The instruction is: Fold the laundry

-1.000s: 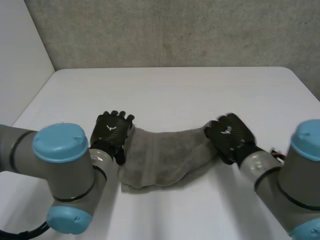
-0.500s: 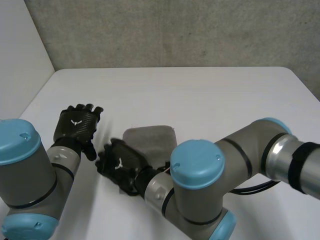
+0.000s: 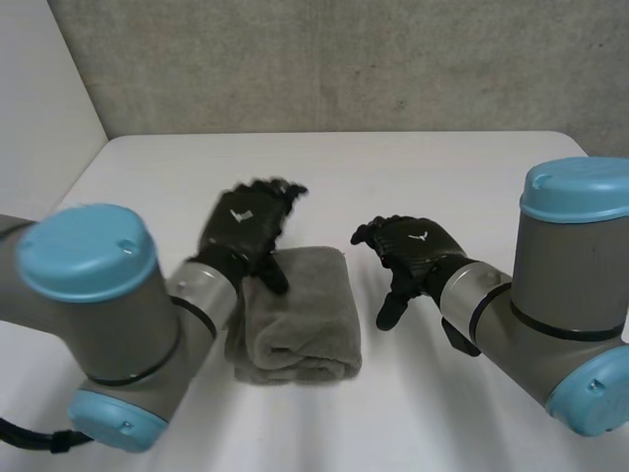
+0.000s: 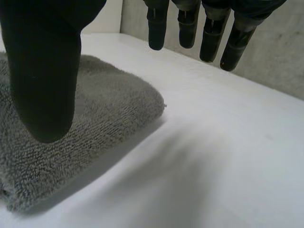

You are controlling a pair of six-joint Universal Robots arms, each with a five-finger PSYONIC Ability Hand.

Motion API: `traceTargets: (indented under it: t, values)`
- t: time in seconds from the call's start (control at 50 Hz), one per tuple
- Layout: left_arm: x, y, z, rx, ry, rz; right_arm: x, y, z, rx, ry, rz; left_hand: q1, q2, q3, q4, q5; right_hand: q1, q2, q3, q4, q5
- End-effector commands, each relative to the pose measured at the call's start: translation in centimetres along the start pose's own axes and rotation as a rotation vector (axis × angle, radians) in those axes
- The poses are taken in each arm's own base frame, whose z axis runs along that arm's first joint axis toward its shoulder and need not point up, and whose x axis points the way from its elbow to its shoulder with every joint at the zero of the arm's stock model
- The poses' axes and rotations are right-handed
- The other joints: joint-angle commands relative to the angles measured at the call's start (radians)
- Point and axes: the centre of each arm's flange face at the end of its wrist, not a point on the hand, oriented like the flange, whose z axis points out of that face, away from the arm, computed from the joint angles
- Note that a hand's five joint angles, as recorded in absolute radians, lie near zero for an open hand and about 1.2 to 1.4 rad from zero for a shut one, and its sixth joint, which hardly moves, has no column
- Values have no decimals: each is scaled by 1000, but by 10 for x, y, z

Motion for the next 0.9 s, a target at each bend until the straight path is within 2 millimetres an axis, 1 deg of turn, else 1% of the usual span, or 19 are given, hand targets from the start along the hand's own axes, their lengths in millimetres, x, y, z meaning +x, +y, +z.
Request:
traceTargets:
  t: [0.02,0.1,0.26,0.38,0.44,0.46,0.48,0.52,0.54,0.58,0.6,0.62,0.64,0.68,0.7,0.74,0.76,0.8,0.9]
  values:
    - [5,43,-2,-187,13,5,-10,12,23,-25,-68,9,32,30,30,30,16,-48,-52,-35,-56,-56]
    - [-19,57,0,-241,-82,22,-28,26,41,-50,-110,-19,32,30,30,30,16,-48,-52,-35,-56,-56]
    - [-29,74,-6,-299,-97,179,-43,52,70,-99,-113,-76,23,21,21,22,7,-48,-52,-35,-56,-56]
    - [-28,75,-8,-293,-89,218,-42,49,71,-92,-71,-158,23,21,21,22,7,-48,-52,-35,-56,-56]
    - [-23,67,-7,-263,-81,222,-41,29,63,-40,-55,-179,26,24,24,24,10,-48,-52,-35,-56,-56]
    - [-22,58,-6,-236,-83,221,-39,11,56,5,-44,-176,29,27,27,27,13,-48,-52,-35,-56,-56]
    - [-22,58,-6,-236,-83,221,-39,11,56,5,-44,-176,29,27,27,27,13,-48,-52,-35,-56,-56]
    - [-13,27,-5,-136,-70,217,-35,-28,39,118,-19,-172,29,27,27,27,13,-48,-52,-35,-56,-56]
    - [-13,27,-5,-135,-70,217,-35,-29,39,118,-19,-172,29,27,27,27,13,-48,-52,-35,-56,-56]
    - [-7,-11,-3,-22,-67,211,-17,-71,18,234,68,-163,29,27,27,27,13,-48,-52,-35,-56,-56]
    - [-7,-11,-3,-22,-67,211,-16,-71,18,234,68,-163,29,27,27,27,13,-48,-52,-35,-56,-56]
    - [-8,-31,-3,26,-76,199,-3,-92,6,290,135,-154,29,27,27,27,13,-48,-52,-35,-56,-56]
    - [-8,-31,-3,27,-76,199,8,-109,-6,337,198,-147,29,27,27,27,13,-48,-52,-35,-56,-56]
    - [-14,-74,-10,106,-95,156,18,-121,-17,369,260,-139,32,30,30,30,16,-48,-52,-35,-56,-56]
    - [-14,-75,-10,106,-95,156,19,-121,-17,369,261,-139,32,30,30,30,16,-48,-52,-35,-56,-56]
    - [-30,-109,-18,123,-132,92,42,-137,-34,411,379,-130,17,16,15,16,1,-48,-52,-35,-56,-56]
    - [-30,-109,-18,123,-133,92,42,-137,-34,412,380,-129,17,15,15,16,1,-48,-52,-35,-56,-56]
    - [-48,-126,-23,87,-171,19,63,-142,-42,409,458,-118,-12,-14,-14,-14,-28,-48,-52,-35,-56,-56]
    - [-67,-129,-28,22,-214,-60,81,-138,-46,355,504,-114,-12,-14,-14,-14,-28,-48,-52,-35,-56,-56]
